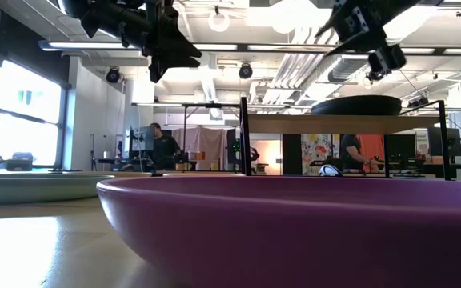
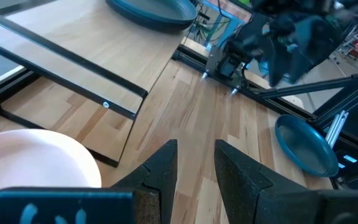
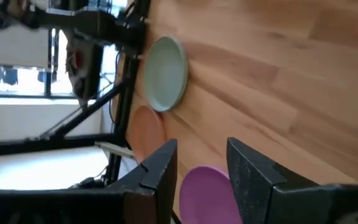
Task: Place and stack plates onto a shelf
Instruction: Stack the violet plate on top of the black plate on the shelf
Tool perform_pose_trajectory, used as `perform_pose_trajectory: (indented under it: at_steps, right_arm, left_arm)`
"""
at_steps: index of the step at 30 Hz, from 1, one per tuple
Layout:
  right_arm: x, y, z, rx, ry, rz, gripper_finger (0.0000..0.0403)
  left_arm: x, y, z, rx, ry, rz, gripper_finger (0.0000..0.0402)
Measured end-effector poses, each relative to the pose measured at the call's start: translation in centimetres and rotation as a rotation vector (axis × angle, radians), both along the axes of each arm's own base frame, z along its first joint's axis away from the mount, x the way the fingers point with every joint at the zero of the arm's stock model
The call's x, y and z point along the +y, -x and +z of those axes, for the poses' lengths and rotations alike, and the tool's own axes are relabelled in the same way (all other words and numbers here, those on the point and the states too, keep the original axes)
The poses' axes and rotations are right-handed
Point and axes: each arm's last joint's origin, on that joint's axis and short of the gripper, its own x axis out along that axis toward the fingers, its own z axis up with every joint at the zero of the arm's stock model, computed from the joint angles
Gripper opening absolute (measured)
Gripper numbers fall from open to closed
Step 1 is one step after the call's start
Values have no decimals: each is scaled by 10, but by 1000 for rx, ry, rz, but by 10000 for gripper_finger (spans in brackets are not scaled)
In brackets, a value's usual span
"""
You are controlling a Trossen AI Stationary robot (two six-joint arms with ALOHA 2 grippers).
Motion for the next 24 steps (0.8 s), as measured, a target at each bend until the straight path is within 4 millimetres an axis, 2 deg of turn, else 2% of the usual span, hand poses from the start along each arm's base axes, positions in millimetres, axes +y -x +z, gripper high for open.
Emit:
perform_pose_trajectory:
  at_steps: [8,15,18,24]
  right_arm:
    - [32,-40,-10,-132,58,79,122]
    - [65,-65,-28,-188,24,170,122]
    - [79,-78,-35,-185,8,199,122]
    - [102,-115,-20,-190,96,283,122]
  left_arm:
    - [0,0,0,1,0,0,94]
    - [0,-1,2,-22,-7,1,94]
    - [0,-1,2,-26,53,5,94]
    - [-1,0,2,-27,140,22,94]
